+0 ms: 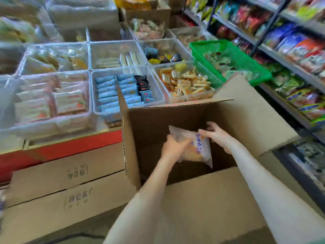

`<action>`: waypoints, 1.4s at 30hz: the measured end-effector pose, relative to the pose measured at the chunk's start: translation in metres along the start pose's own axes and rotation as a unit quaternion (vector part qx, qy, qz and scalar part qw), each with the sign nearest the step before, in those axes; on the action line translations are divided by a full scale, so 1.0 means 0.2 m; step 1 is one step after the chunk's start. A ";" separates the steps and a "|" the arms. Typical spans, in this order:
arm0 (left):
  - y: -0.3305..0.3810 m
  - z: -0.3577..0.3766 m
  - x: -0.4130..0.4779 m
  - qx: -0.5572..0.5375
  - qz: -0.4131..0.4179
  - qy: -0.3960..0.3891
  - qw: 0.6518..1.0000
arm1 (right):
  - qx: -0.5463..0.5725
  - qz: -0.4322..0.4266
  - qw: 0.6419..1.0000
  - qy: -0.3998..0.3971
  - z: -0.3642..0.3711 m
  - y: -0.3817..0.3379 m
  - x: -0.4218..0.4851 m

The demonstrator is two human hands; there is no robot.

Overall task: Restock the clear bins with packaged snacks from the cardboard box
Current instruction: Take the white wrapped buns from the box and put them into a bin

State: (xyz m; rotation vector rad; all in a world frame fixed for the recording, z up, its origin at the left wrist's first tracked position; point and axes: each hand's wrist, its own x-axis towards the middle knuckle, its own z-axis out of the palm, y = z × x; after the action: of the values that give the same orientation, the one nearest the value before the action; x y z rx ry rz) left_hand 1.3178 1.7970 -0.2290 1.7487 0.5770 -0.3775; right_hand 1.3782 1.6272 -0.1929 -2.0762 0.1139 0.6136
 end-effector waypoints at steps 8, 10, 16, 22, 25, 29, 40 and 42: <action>0.14 -0.46 -0.72 0.049 0.145 -0.037 0.988 | -0.096 -0.147 0.984 -0.016 0.15 -0.42 -0.76; 0.16 -0.63 -0.84 0.090 0.176 -0.023 0.980 | -0.133 -0.159 0.978 -0.034 0.23 -0.55 -0.89; 0.12 -1.22 -1.09 0.157 0.243 0.020 0.957 | -0.246 -0.188 0.947 -0.088 0.64 -1.03 -1.17; -0.14 -2.06 -1.19 0.196 0.232 0.043 0.952 | -0.244 -0.252 0.927 -0.130 1.34 -1.45 -1.12; -0.24 -2.42 -1.21 0.274 0.216 0.061 0.935 | -0.168 -0.296 0.924 -0.177 1.75 -1.61 -1.09; -0.28 -2.78 -1.23 0.347 0.194 0.087 0.914 | -0.155 -0.337 0.916 -0.154 2.15 -1.77 -1.02; -0.43 -3.32 -0.89 0.350 0.201 0.173 0.898 | -0.018 -0.295 0.938 -0.180 2.61 -2.00 -0.63; -0.47 -3.42 -0.80 0.313 0.207 0.225 0.899 | 0.041 -0.277 0.948 -0.148 2.66 -2.04 -0.49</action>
State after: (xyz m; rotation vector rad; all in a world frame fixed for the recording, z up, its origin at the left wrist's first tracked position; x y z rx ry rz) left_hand 1.0992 2.4461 -0.0460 2.5513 0.4004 0.1824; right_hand 1.2187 2.2735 -0.0673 -1.7945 -0.5901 0.5461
